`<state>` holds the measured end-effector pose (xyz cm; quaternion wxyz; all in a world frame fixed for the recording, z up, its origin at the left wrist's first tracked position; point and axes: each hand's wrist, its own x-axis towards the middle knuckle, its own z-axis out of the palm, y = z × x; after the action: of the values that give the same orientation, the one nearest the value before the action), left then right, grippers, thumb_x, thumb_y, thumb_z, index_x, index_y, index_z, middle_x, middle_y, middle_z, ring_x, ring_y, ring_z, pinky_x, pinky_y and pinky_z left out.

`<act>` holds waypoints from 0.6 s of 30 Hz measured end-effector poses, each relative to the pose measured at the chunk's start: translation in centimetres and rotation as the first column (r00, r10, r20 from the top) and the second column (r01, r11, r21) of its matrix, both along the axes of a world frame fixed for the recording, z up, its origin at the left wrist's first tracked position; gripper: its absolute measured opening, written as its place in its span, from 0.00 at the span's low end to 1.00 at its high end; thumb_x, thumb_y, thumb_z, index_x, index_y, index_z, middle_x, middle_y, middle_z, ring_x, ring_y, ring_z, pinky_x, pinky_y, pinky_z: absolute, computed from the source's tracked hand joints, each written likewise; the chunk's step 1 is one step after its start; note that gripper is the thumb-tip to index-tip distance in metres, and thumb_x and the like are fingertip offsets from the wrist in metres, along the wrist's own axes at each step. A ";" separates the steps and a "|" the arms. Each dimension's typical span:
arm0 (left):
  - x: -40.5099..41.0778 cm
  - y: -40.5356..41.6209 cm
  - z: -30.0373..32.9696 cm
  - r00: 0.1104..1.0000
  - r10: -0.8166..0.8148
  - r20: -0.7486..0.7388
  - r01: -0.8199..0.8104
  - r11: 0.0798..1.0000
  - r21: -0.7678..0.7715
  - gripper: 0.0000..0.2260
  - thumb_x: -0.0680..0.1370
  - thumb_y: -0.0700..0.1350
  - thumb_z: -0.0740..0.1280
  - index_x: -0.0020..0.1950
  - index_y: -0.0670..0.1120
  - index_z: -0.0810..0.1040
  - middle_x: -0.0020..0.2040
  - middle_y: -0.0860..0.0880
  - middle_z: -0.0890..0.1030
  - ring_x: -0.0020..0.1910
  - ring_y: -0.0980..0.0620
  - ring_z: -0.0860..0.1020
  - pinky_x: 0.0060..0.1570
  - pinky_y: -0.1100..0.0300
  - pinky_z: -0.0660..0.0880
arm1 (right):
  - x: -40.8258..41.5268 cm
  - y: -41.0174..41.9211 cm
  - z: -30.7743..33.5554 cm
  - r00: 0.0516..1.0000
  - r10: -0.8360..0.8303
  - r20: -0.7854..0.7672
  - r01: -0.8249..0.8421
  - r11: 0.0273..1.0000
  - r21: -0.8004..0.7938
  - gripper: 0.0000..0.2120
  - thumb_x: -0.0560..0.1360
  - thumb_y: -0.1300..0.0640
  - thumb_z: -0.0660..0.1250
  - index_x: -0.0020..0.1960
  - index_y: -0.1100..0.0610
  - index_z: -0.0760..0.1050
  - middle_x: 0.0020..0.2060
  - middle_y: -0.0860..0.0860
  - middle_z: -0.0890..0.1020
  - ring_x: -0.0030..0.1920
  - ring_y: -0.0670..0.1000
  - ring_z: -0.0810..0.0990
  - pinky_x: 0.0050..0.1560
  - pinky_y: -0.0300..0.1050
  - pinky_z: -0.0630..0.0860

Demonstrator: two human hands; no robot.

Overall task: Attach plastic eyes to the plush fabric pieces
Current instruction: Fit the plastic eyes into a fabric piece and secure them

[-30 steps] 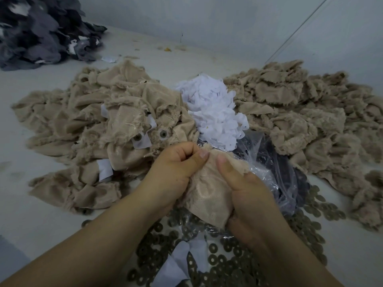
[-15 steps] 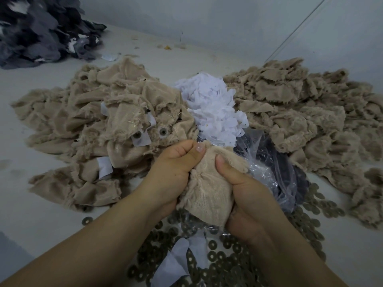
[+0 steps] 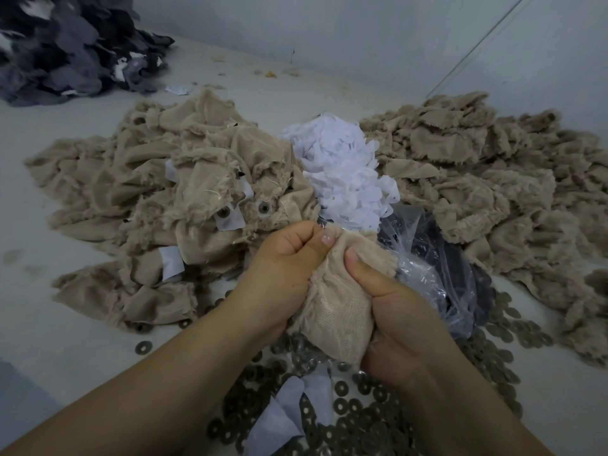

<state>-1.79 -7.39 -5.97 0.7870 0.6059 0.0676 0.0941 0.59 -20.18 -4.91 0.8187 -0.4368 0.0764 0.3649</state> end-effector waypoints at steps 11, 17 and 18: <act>0.5 0.2 0.2 0.987 0.051 0.154 -0.102 0.933 0.346 0.20 0.81 0.38 0.63 0.30 0.50 0.69 0.25 0.58 0.67 0.25 0.61 0.63 0.26 0.67 0.63 | -0.6 0.2 0.1 0.998 -0.020 -0.055 0.022 0.999 0.028 0.19 0.76 0.51 0.67 0.62 0.61 0.80 0.54 0.61 0.85 0.54 0.59 0.85 0.54 0.53 0.81; 0.7 0.2 -0.1 0.978 0.061 0.202 -0.139 0.905 0.402 0.16 0.81 0.37 0.63 0.33 0.40 0.69 0.27 0.53 0.66 0.27 0.58 0.64 0.27 0.65 0.63 | -0.5 0.2 -0.2 0.999 -0.034 -0.032 0.034 0.999 0.026 0.24 0.70 0.51 0.69 0.63 0.61 0.80 0.54 0.62 0.85 0.55 0.59 0.85 0.59 0.55 0.79; 0.8 0.2 -0.2 0.978 0.068 0.198 -0.145 0.902 0.407 0.16 0.81 0.37 0.63 0.33 0.40 0.68 0.27 0.54 0.66 0.27 0.59 0.64 0.27 0.65 0.63 | -0.5 0.2 -0.2 0.999 -0.034 -0.035 0.035 0.999 0.022 0.24 0.70 0.51 0.69 0.63 0.61 0.80 0.54 0.62 0.85 0.54 0.60 0.85 0.58 0.56 0.79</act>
<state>-1.02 -7.15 -6.15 0.6350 0.7452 0.0081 0.2034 0.14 -19.97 -5.14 0.8283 -0.4197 0.0936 0.3591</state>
